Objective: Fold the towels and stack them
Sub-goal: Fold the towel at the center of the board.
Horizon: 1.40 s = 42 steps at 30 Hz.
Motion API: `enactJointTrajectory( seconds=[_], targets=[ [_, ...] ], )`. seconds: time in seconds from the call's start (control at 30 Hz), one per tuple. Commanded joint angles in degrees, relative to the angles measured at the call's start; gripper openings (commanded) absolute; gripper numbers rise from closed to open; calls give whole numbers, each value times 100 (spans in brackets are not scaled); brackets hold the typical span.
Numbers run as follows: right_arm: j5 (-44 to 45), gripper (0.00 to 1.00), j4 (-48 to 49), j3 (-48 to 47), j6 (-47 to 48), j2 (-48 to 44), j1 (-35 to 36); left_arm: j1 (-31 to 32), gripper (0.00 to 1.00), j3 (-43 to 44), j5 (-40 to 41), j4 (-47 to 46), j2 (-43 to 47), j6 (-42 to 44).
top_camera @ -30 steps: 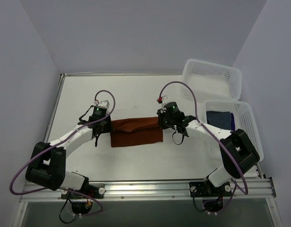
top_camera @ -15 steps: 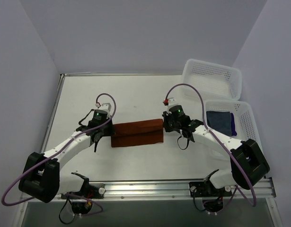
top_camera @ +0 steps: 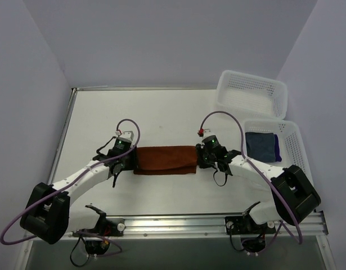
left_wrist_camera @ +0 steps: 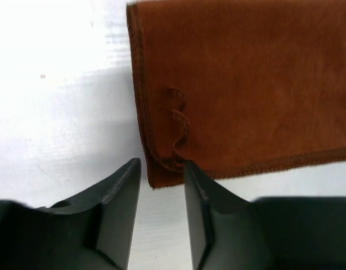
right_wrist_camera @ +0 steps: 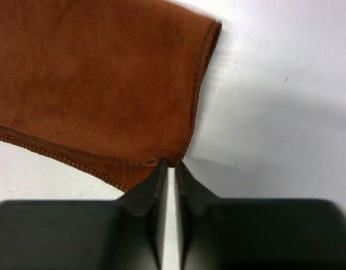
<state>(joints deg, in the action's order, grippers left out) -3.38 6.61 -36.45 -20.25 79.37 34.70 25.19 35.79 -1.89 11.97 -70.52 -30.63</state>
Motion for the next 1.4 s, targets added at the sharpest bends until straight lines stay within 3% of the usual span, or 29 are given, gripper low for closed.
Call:
enactJointTrajectory(
  seconds=[0.0, 0.1, 0.13, 0.2, 0.33, 0.43, 0.6, 0.7, 0.83, 0.93, 0.97, 1.07, 1.1, 1.37],
  targets=[
    [-119, 12, -99, 181, -409, -264, 159, 223, 41, -45, 127, 524, 433, -381],
    [-207, 26, -257, 287, -629, -527, 344, 364, 57, -81, 136, 1043, 863, -689],
    [-312, 46, -292, 287, -664, -754, 371, 372, 65, -81, 302, 1158, 1108, -751],
    [-435, 57, -432, 270, -665, -1054, 380, 364, 94, -72, 373, 1308, 1294, -900],
    [71, 70, -635, 33, -620, -1196, 354, 267, 94, 173, 479, 1238, 1095, -1050],
    [320, 71, -916, -292, -594, -898, 336, 40, 94, 541, 497, 1247, 446, -1068],
    [935, 60, -1065, -810, -760, -12, 301, -418, 94, 973, 295, 1019, -531, -1059],
    [1032, 59, -1048, -908, -893, 410, 274, -515, 100, 1158, 189, 781, -1006, -980],
    [1050, 58, -855, -908, -1138, 816, 239, -524, 82, 1264, -127, 500, -1578, -866],
    [1041, 54, -811, -926, -1244, 1053, 213, -506, 63, 1325, -355, 360, -1894, -830],
    [1006, 53, -784, -917, -1244, 1132, 222, -498, 51, 1334, -399, 333, -1947, -830],
    [936, 50, -732, -873, -1306, 1212, 213, -462, 27, 1308, -453, 324, -2106, -795],
    [909, 47, -731, -873, -1315, 1247, 204, -462, 6, 1273, -461, 315, -2115, -786],
    [471, 34, -575, -689, -1324, 1265, 204, -453, 3, 1132, 336, 701, -1544, -883]
  ],
)
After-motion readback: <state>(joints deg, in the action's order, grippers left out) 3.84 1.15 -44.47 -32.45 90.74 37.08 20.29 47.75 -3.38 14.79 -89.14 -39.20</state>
